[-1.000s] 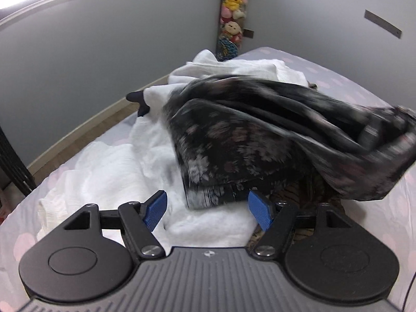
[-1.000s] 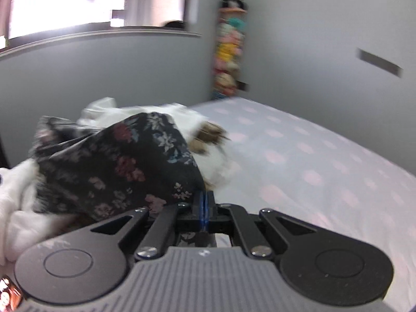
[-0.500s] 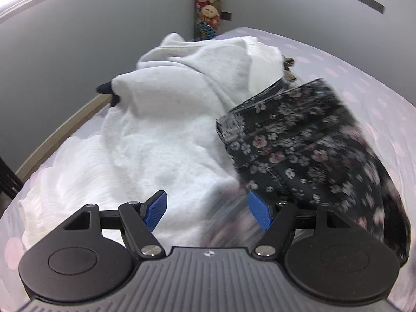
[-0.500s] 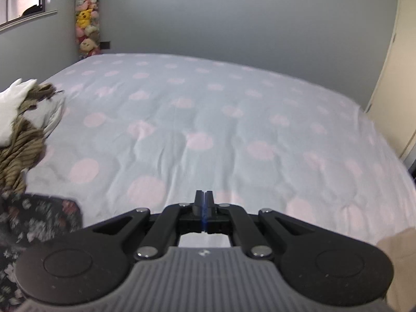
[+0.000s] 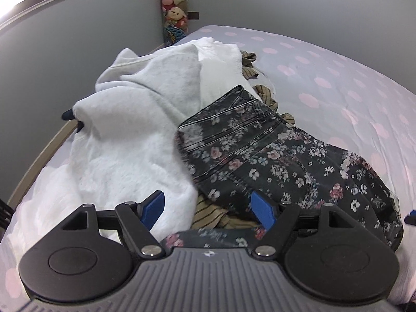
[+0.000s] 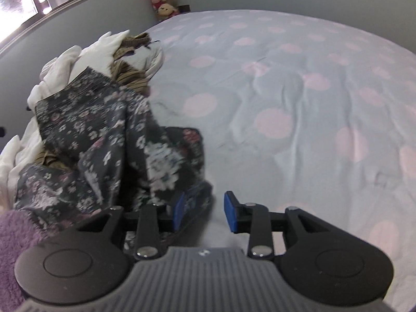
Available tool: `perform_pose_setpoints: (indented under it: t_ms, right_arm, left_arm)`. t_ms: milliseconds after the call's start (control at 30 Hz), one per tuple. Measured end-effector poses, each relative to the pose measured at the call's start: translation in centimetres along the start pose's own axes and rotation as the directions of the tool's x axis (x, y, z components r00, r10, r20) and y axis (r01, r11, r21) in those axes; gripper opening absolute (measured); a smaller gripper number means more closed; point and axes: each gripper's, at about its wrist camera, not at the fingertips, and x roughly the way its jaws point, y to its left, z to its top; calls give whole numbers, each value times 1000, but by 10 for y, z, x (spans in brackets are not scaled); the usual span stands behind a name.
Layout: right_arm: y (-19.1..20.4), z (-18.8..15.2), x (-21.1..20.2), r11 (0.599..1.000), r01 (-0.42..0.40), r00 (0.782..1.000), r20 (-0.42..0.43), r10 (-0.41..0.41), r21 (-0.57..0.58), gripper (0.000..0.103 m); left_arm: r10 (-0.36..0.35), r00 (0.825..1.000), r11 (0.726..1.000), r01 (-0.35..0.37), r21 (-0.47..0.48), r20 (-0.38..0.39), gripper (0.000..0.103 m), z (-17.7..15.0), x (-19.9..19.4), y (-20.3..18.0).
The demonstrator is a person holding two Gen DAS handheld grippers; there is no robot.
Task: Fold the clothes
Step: 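Carry the floral garment with the right gripper onto the open bed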
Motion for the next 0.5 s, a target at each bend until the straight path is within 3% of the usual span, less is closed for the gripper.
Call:
perform_pose_setpoints:
  t_ms: [200, 400, 500]
  right_arm:
    - [2, 4, 1, 999, -29, 1000, 12, 29, 22, 51]
    - [12, 11, 8, 997, -77, 997, 17, 77, 31, 57]
    - [18, 12, 24, 999, -33, 999, -26, 33, 10, 56]
  left_arm:
    - [-78, 997, 997, 78, 15, -14, 72, 21, 26, -32]
    - [-157, 987, 982, 160, 103, -39, 72, 38, 53, -87]
    - [-165, 985, 976, 171, 134, -59, 72, 43, 62, -107]
